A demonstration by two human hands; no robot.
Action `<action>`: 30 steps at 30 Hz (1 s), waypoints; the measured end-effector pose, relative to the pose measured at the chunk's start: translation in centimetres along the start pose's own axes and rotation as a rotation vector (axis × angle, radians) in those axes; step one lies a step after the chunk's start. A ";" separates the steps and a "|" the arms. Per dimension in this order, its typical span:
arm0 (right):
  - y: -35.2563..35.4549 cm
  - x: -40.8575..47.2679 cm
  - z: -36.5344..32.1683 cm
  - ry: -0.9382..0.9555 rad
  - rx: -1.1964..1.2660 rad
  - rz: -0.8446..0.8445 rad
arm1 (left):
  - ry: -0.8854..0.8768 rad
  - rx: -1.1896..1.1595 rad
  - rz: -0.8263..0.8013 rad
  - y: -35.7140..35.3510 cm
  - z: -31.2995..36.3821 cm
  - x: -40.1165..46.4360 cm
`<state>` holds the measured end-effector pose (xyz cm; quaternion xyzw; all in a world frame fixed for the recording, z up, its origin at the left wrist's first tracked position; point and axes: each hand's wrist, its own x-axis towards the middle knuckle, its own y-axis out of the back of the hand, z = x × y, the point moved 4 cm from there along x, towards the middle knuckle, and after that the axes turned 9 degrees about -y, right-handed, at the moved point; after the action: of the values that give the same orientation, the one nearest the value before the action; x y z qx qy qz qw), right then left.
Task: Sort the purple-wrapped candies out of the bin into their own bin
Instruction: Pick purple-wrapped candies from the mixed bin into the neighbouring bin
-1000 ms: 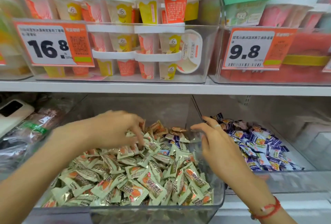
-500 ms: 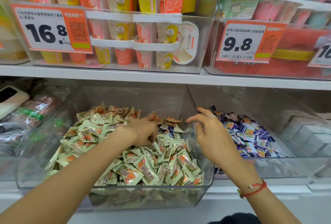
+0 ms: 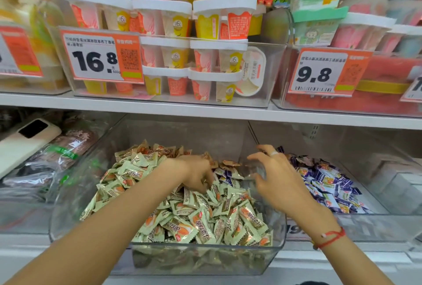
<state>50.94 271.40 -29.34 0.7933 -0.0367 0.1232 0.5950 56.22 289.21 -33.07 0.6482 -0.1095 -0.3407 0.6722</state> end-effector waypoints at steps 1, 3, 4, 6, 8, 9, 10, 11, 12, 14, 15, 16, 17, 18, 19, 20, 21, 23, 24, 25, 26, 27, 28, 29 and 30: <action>-0.2 -0.2 0.2 -0.024 0.033 -0.028 | 0.024 0.061 -0.118 -0.5 -0.4 0.6; -0.5 -0.4 0.2 -0.038 0.063 -0.045 | 0.055 0.113 -0.188 -1.2 -1.2 1.2; -0.7 -0.4 0.2 -0.037 0.067 -0.038 | 0.054 0.118 -0.157 -1.4 -1.4 1.1; -1.0 -0.4 0.4 -0.037 0.087 -0.017 | 0.030 0.089 -0.033 -1.4 -1.5 0.1; -0.9 -0.4 0.5 -0.014 0.129 0.034 | 0.006 -0.023 0.143 -1.4 -1.6 -1.6; -0.5 -0.5 0.4 0.019 0.153 0.109 | 0.002 -0.103 0.262 -1.2 -1.6 -2.8; 0.0 -0.7 0.1 0.064 0.175 0.202 | 0.008 -0.196 0.396 -0.8 -1.3 -4.0; 0.4 -0.9 -0.4 0.107 0.208 0.289 | 0.004 -0.299 0.533 -0.2 -0.8 -5.2; 0.8 -1.0 -1.0 0.139 0.251 0.343 | -0.002 -0.415 0.641 0.3 -0.2 -6.1; 0.9 -1.1 -2.2 0.154 0.391 0.291 | -0.042 -0.666 0.739 1.3 1.4 -6.9; 0.8 -0.9 -2.7 0.142 0.474 0.216 | -0.058 -0.762 0.739 1.8 2.4 -6.8; 0.8 -0.8 -3.1 0.122 0.562 0.142 | -0.073 -0.830 0.737 2.3 3.2 -6.6; 0.8 -0.5 -3.2 0.103 0.649 0.087 | -0.082 -0.889 0.734 2.6 3.8 -6.4; 0.9 -0.3 -3.1 0.085 0.732 0.065 | -0.091 -0.953 0.739 2.8 4.3 -6.1; 1.2 -0.2 -2.8 0.071 0.797 0.086 | -0.090 -1.023 0.751 2.9 4.7 -5.8; 1.5 -0.2 -2.2 0.064 0.845 0.131 | -0.087 -1.091 0.764 2.9 4.9 -5.5; 1.7 -0.2 -1.6 0.063 0.875 0.183 | -0.089 -1.156 0.775 3.0 5.1 -5.3; 1.8 -0.6 -0.5 0.053 0.902 0.265 | -0.105 -1.198 0.787 3.0 5.4 -4.4; 1.6 -0.8 0.0 0.033 0.910 0.293 | -0.105 -1.138 0.770 2.9 5.4 -3.6; 1.2 -0.8 0.4 0.000 0.919 0.307 | -0.094 -1.054 0.723 2.6 5.3 -2.7; 0.8 -0.8 0.8 -0.037 0.926 0.296 | -0.076 -0.960 0.633 2.1 5.2 -1.6; 0.3 -0.6 1.0 -0.068 0.919 0.267 | -0.055 -0.871 0.507 1.3 5.2 -0.7; -0.1 -0.5 1.1 -0.084 0.894 0.235 | -0.041 -0.767 0.352 0.2 5.2 0.2; -0.3 -0.4 1.2 -0.085 0.856 0.214 | -0.046 -0.641 0.192 -1.0 5.3 1.0; -0.4 -0.3 1.1 -0.072 0.804 0.202 | -0.052 -0.503 0.040 -2.1 5.4 1.6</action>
<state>50.87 270.42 -30.09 0.9587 -0.0841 0.1575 0.2212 53.55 284.14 -34.81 0.4494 -0.0514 -0.3605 0.8158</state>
